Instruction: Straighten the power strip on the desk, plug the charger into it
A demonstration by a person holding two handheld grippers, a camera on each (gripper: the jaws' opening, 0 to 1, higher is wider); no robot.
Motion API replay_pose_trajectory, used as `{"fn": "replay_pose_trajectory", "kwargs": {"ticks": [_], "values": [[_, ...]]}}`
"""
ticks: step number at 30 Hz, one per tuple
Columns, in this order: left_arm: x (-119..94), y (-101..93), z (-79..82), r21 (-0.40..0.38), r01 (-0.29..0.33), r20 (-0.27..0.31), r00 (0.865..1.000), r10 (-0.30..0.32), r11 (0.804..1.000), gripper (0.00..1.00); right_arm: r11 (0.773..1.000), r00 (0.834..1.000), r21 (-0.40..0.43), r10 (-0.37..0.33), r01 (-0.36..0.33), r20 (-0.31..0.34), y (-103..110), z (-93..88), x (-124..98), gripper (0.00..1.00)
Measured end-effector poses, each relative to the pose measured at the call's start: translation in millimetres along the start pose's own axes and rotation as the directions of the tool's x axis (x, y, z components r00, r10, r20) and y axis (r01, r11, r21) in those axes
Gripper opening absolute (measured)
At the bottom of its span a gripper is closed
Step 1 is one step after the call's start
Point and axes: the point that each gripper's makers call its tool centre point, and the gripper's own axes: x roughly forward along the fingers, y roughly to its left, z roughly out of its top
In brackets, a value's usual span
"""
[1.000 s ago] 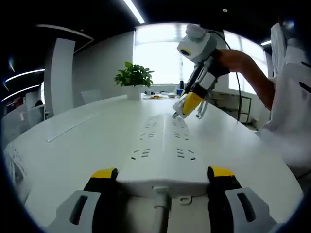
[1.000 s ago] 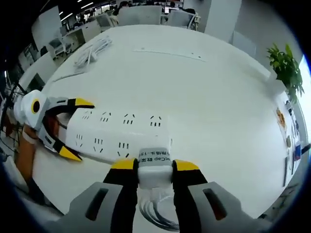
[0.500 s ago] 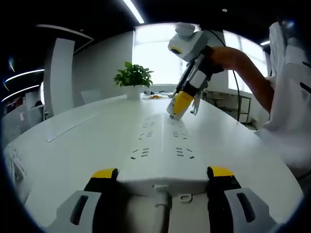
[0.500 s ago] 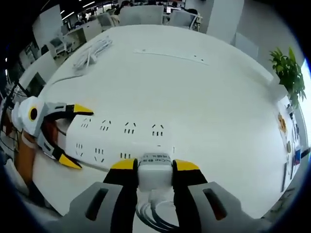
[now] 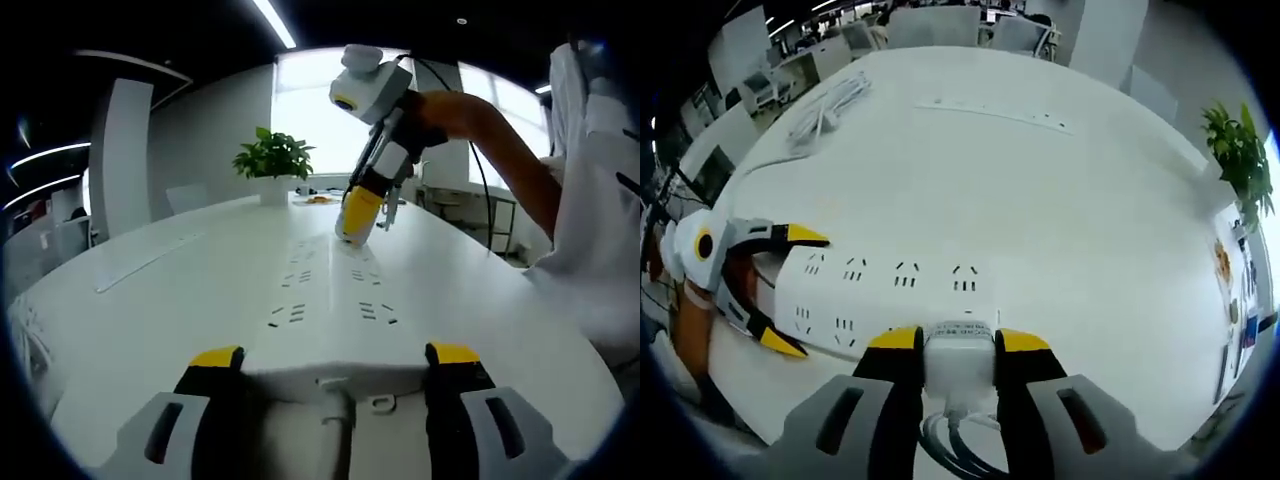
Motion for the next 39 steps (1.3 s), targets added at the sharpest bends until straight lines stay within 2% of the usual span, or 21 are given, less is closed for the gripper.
{"fn": "replay_pose_trajectory", "kwargs": {"ticks": [2, 9, 13, 15, 17, 20, 22, 25, 27, 28, 29, 30, 31, 32, 33, 34, 37, 39], "values": [[0.1, 0.4, -0.1, -0.001, -0.001, -0.001, 1.000, 0.001, 1.000, 0.73, 1.000, 1.000, -0.014, -0.021, 0.021, -0.007, -0.9, 1.7, 2.1, 0.26], [0.3, 2.1, -0.7, -0.002, -0.006, -0.001, 1.000, 0.006, 1.000, 0.73, 1.000, 1.000, -0.004, -0.023, 0.023, 0.001, -3.5, 4.0, 5.9, 0.26], [0.5, 3.6, -1.1, -0.004, -0.010, -0.001, 1.000, 0.010, 1.000, 0.72, 1.000, 0.998, -0.014, -0.002, 0.002, 0.060, -3.6, 7.7, 6.7, 0.27], [0.6, 4.2, -1.3, -0.004, -0.010, -0.001, 1.000, 0.010, 1.000, 0.73, 0.999, 0.994, -0.045, 0.027, -0.023, 0.103, -2.1, 12.3, 7.3, 0.28], [0.5, 5.0, -1.6, -0.004, -0.010, 0.000, 1.000, 0.010, 1.000, 0.73, 0.993, 0.993, -0.110, 0.044, -0.032, 0.108, -0.7, 11.6, 7.6, 0.29], [0.2, 5.8, -2.0, -0.004, -0.010, 0.001, 1.000, 0.010, 1.000, 0.73, 0.992, 0.991, -0.119, 0.048, -0.033, 0.125, 1.2, 14.6, 4.8, 0.29], [0.1, 6.3, -2.3, -0.004, -0.010, 0.001, 1.000, 0.010, 1.000, 0.73, 0.993, 0.986, -0.109, 0.069, -0.053, 0.151, 4.0, 19.4, -0.5, 0.31], [-0.2, 6.8, -2.5, -0.004, -0.010, 0.001, 1.000, 0.010, 1.000, 0.73, 0.970, 0.962, -0.233, 0.124, -0.066, 0.244, 13.0, 36.8, -19.5, 0.38], [-0.4, 7.1, -2.7, -0.004, -0.010, 0.001, 1.000, 0.010, 1.000, 0.73, 0.935, 0.942, -0.346, 0.182, -0.078, 0.281, 24.8, 42.3, -36.8, 0.38], [-0.5, 7.1, -2.8, -0.004, -0.010, 0.001, 1.000, 0.010, 1.000, 0.73, 0.904, 0.937, -0.423, 0.197, -0.060, 0.288, 28.5, 43.2, -44.9, 0.39], [-0.5, 7.3, -2.8, -0.004, -0.010, 0.001, 1.000, 0.010, 1.000, 0.73, 0.861, 0.932, -0.508, 0.209, -0.032, 0.295, 32.1, 43.4, -52.3, 0.39], [-0.6, 7.3, -2.9, -0.004, -0.010, 0.001, 1.000, 0.010, 1.000, 0.73, 0.798, 0.928, -0.603, 0.227, -0.002, 0.297, 36.0, 42.8, -58.3, 0.41], [-0.6, 7.5, -2.9, -0.004, -0.010, 0.001, 1.000, 0.010, 1.000, 0.73, 0.751, 0.925, -0.659, 0.236, 0.020, 0.297, 37.9, 42.0, -61.3, 0.42], [-0.7, 7.6, -3.0, -0.004, -0.011, 0.001, 1.000, 0.011, 1.000, 0.73, 0.667, 0.925, -0.744, 0.249, 0.052, 0.287, 40.6, 38.0, -64.3, 0.44], [-0.7, 7.8, -3.0, -0.005, -0.011, 0.001, 1.000, 0.011, 1.000, 0.73, 0.614, 0.924, -0.787, 0.260, 0.064, 0.279, 42.5, 34.4, -64.6, 0.45], [-0.8, 7.9, -3.2, -0.005, -0.012, 0.001, 1.000, 0.012, 1.000, 0.73, 0.590, 0.926, -0.806, 0.269, 0.059, 0.264, 42.8, 30.0, -62.6, 0.47], [-0.7, 8.4, -3.5, -0.007, -0.018, 0.000, 1.000, 0.018, 1.000, 0.73, 0.553, 0.945, -0.832, 0.255, 0.030, 0.204, 35.2, 18.7, -51.9, 0.47], [-0.6, 8.5, -3.6, -0.009, -0.022, -0.001, 1.000, 0.022, 1.000, 0.73, 0.498, 0.957, -0.865, 0.220, 0.056, 0.189, 26.3, 17.9, -44.3, 0.46]]}}
